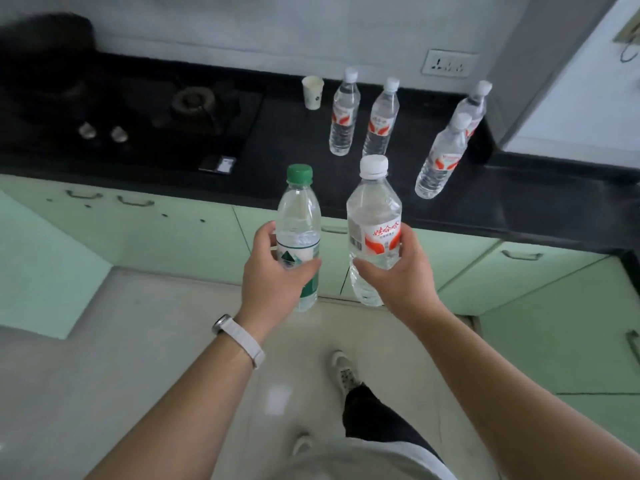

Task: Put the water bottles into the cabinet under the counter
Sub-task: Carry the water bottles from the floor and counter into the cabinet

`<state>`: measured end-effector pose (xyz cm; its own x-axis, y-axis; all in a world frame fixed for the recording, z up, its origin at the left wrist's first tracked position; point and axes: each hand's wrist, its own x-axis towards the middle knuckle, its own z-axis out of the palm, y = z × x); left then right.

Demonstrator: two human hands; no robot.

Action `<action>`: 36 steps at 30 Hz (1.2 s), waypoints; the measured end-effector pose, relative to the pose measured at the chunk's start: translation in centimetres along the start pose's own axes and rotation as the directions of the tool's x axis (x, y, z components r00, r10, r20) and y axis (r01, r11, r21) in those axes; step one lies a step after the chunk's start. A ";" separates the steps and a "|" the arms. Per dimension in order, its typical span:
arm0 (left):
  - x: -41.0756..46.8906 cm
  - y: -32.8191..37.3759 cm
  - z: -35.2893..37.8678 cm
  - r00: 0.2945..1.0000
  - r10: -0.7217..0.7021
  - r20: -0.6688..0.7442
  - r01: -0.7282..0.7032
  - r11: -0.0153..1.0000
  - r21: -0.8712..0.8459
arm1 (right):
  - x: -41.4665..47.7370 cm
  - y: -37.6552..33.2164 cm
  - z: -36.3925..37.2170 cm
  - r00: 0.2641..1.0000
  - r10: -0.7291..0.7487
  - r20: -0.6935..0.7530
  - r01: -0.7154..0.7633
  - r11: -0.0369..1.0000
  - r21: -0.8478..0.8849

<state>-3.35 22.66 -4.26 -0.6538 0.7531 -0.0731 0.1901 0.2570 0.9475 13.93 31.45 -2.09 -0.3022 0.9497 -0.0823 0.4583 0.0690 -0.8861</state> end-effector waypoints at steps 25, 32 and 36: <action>3.2 0.6 -12.6 0.628 -0.224 -0.746 0.200 0.972 -0.124 | 12.1 -12.9 17.4 0.666 -0.299 0.683 0.241 0.953 0.181; 2.0 -4.2 -22.3 0.562 -0.241 -0.791 0.156 0.970 -0.185 | 7.2 -17.5 27.0 0.604 -0.340 0.721 0.310 0.934 0.180; 0.8 -6.6 -30.4 0.537 -0.240 -0.809 0.124 0.971 -0.206 | 3.2 -21.4 33.4 0.589 -0.364 0.721 0.340 0.921 0.187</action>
<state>-27.37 3.18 -1.15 -0.9890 -0.1473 -0.0150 -0.0473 0.2182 0.9748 -24.75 22.80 1.42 -0.9479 0.3139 -0.0547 0.1628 0.3294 -0.9301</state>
